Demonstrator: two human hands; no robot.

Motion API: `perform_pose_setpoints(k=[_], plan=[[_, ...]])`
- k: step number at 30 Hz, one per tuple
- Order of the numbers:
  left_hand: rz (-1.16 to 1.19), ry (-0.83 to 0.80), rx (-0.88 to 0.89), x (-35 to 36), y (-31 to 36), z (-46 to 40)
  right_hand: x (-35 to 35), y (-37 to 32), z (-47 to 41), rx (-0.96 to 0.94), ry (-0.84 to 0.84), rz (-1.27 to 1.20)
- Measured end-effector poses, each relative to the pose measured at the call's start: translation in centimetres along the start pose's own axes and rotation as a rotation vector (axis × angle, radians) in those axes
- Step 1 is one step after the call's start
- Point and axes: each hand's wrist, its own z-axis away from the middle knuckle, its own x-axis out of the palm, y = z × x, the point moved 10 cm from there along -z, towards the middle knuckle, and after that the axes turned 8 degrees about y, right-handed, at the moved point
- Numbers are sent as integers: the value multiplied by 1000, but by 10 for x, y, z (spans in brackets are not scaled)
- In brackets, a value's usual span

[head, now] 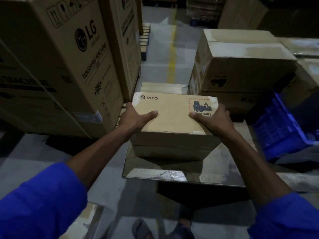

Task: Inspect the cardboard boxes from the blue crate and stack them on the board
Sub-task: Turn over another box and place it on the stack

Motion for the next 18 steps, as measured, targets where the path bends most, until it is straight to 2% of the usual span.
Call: perform_pose_setpoints(k=[3, 8, 11, 14, 18], plan=[[65, -15, 29, -4, 7, 16, 4, 21, -11, -25, -32, -154], [180, 6, 85, -31, 33, 69, -23, 3, 39, 8, 89, -455], [268, 67, 8, -47, 20, 79, -25, 18, 46, 24, 128, -569], [278, 64, -98, -48, 4, 78, -12, 30, 50, 84, 97, -607], [237, -9, -143, -32, -6, 86, 10, 53, 52, 155, 36, -558]])
